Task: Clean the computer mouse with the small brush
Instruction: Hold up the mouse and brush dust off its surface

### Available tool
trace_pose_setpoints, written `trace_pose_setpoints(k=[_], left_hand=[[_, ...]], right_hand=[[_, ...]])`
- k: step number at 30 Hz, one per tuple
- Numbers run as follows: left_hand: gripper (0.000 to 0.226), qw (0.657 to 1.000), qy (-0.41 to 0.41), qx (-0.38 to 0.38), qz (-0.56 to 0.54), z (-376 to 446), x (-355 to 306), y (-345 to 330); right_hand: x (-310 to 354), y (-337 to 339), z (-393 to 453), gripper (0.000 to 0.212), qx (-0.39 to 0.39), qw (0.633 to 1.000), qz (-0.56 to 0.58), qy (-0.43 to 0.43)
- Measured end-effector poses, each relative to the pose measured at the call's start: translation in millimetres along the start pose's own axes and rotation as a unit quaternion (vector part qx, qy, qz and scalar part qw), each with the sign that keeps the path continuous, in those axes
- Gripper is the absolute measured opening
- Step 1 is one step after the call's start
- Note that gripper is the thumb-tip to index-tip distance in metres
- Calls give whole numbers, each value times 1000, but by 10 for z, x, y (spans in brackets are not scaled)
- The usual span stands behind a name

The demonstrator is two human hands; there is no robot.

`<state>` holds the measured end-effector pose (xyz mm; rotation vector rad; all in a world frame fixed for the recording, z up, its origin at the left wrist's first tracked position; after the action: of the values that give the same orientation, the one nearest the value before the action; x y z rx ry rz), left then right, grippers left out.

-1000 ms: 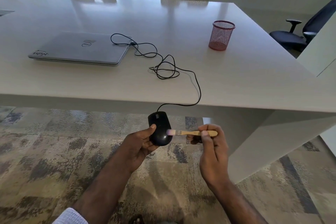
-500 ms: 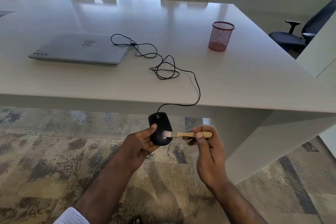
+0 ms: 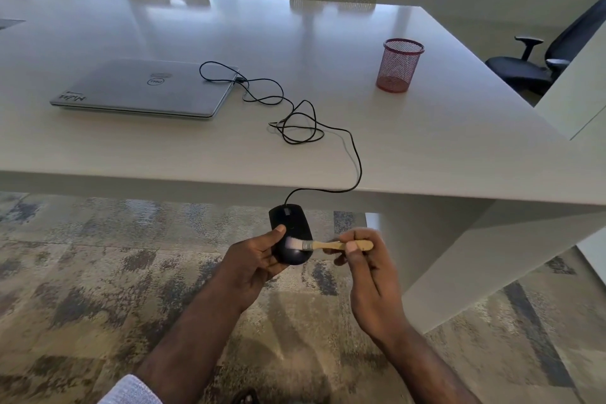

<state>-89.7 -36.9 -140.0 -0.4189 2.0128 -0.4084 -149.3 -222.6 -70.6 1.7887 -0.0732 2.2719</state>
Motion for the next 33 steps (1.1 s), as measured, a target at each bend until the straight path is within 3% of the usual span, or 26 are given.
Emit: trace_pose_setpoints(k=[5,10,15,18,22,28,33], left_hand=[[46,1000,-3,-15,4,5,-20,21],[44,1000,-7,-20,7,31,-1,26],[62,999,-21,-12,32,43,-4,3],[45,1000,-14,-6,25,72,12,27],[29,999,-21,-3,39,73,18,43],[46,989,-83,-9,124,-66,-12,84],[54,973,-143,48,174,-228,29,-49]], right_hand=[[-56,-32,-32,17,30,999,-35,5],[19,21,35,17,1,999,36,8],[-21,-35,41,16,40,999,-29,4],[-32,-42,13,15,61,996,-67,18],[-14,79,63,17,1,1000,-7,-9],[-27,281,139,16,-114,992,-30,-34],[-211,137,122,29,-71,990,-28,-117]])
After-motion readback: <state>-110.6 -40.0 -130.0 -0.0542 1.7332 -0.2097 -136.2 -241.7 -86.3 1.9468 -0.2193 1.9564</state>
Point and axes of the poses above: each hand's wrist, its own z-axis towards the middle knuckle, its own y-axis out of the back of the hand, x = y × z, the point moved 6 cm from there along z, towards the middle knuckle, and after that the axes turned 8 degrees about -y, right-handed, at the moved point
